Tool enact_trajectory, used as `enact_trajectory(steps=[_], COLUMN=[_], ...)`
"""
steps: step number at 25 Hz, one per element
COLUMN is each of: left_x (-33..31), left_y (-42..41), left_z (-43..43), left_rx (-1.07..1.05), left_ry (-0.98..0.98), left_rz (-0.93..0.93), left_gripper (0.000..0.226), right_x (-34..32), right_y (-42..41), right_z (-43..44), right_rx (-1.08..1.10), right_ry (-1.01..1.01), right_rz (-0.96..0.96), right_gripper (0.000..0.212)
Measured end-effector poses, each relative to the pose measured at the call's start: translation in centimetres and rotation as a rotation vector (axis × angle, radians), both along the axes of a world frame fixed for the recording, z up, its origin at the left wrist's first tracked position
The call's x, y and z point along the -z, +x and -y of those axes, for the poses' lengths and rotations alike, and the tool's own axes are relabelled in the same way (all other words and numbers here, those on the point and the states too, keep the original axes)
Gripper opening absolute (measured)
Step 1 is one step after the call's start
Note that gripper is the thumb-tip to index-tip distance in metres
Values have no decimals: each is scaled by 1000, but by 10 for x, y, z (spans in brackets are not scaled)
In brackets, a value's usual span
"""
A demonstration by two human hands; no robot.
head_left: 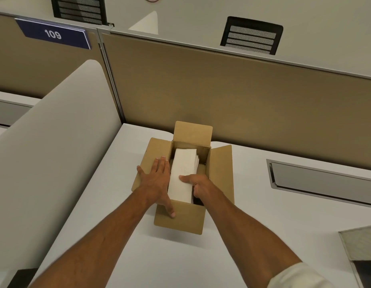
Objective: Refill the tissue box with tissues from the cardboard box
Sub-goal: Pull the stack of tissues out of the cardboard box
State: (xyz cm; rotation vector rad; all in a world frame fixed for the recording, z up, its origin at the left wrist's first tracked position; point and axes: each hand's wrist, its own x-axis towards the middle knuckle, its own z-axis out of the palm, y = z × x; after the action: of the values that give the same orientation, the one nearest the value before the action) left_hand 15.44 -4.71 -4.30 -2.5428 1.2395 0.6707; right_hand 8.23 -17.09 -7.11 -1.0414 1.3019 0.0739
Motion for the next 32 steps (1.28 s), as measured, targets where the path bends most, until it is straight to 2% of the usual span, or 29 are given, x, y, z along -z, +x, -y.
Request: enact_trajectory(steps=[7,9,13,15,17,19,20,21,23,25,26,29,30,32], left_x=[-6,-5,-7,-14,-22,-37,-44,-52,-67,-81,-85,-87,-84,-78], left_y=[-5,-6,-5,-7,-12,-21,-26,-32,-50,-77,-92,-135,-148,-176], left_z=[-1,-3,-12,-18,-23,-24,-21,-18,-7,5,10,24,28,35], left_rx=[-16,-26,-43,-73,-100,-105,-130,-201,-478,-775,-919,-1316,-1374,-1356], left_ry=[8,2,-41,-48,-38,-44,-116,-275,-728,-1009,-1067,-1101,-1099,-1075], left_rz=[-1,8,43,48,44,64,67,43,-139,-450,-641,-1239,-1375,-1573], left_gripper=[159,159,160,156,147,127,109,86,42,15,13,38,45,57], right_x=[-30,-38,-53,-62,-75,-89,-96,-104,-116,-126,-129,-135,-136,-136], right_y=[-9,-12,-19,-26,-37,-51,-59,-68,-88,-112,-125,-169,-184,-211], right_z=[0,-1,-2,-2,-2,-2,0,1,6,10,11,17,18,19], right_rx=[-18,-30,10,40,80,109,123,142,180,222,250,363,400,465], right_ry=[66,37,-1,1,19,19,20,27,48,73,84,130,145,152], right_rz=[126,160,244,293,355,424,457,490,555,603,624,688,700,704], right_gripper=[37,41,65,65,62,60,58,57,55,47,40,33,33,34])
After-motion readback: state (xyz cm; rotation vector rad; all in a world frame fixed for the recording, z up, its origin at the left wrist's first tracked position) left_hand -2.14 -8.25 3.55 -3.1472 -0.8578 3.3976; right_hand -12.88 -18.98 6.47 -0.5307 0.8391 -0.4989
